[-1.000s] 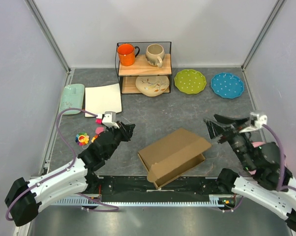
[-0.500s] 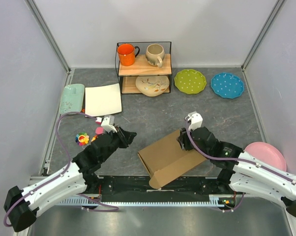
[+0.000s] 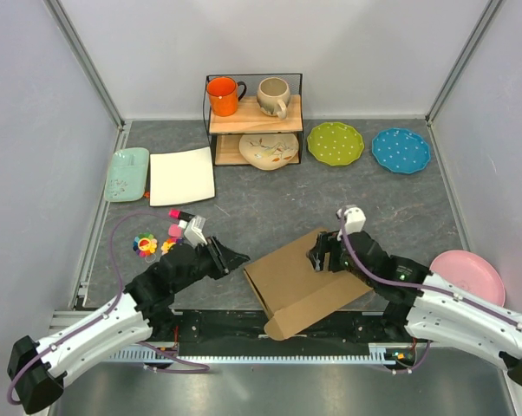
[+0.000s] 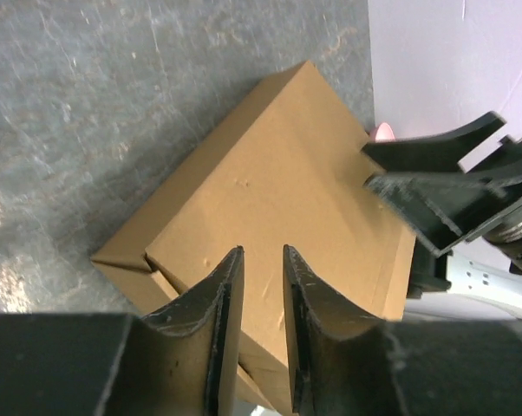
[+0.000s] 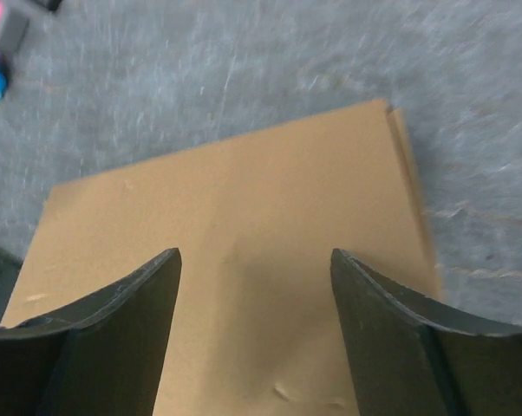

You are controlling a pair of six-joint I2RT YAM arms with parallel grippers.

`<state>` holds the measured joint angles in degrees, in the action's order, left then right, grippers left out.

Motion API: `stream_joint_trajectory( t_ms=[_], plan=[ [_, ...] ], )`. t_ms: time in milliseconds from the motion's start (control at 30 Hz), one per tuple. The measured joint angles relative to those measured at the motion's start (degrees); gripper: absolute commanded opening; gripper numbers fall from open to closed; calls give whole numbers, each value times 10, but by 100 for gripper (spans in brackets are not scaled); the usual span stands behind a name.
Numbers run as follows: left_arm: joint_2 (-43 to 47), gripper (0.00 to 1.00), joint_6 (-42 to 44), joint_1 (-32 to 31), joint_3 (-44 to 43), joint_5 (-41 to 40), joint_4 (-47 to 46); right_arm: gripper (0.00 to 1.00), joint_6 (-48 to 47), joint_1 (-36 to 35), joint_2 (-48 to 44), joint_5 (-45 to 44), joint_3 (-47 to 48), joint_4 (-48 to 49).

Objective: Fold the paper box

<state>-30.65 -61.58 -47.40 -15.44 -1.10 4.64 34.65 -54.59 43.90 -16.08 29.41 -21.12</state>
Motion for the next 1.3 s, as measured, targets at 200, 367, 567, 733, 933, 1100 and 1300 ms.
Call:
stream_joint_trajectory(
  t_ms=[200, 367, 567, 733, 933, 1100, 1300],
  plan=[
    [43, 48, -39, -3, 30, 32, 25, 98, 37, 2, -17, -103, 75, -74],
    [90, 47, -80, -3, 63, 33, 54, 98, 71, 14, 5, -141, 94, -105],
    [117, 38, -111, -4, 88, 34, 102, 98, 90, 86, 2, -132, 58, -111],
    [41, 25, -111, -4, 89, 45, 108, 98, 90, 198, 1, -64, 12, -97],
    [-47, 17, -110, -4, 89, 81, 81, 98, 90, 233, 38, 22, -14, -47],
    [-94, 19, -109, -6, 89, 108, 14, 98, 91, 234, 48, 65, -24, -14],
    [-207, 22, -101, -6, 73, 119, -76, 98, 93, 234, 49, 105, -44, 19]
  ],
)
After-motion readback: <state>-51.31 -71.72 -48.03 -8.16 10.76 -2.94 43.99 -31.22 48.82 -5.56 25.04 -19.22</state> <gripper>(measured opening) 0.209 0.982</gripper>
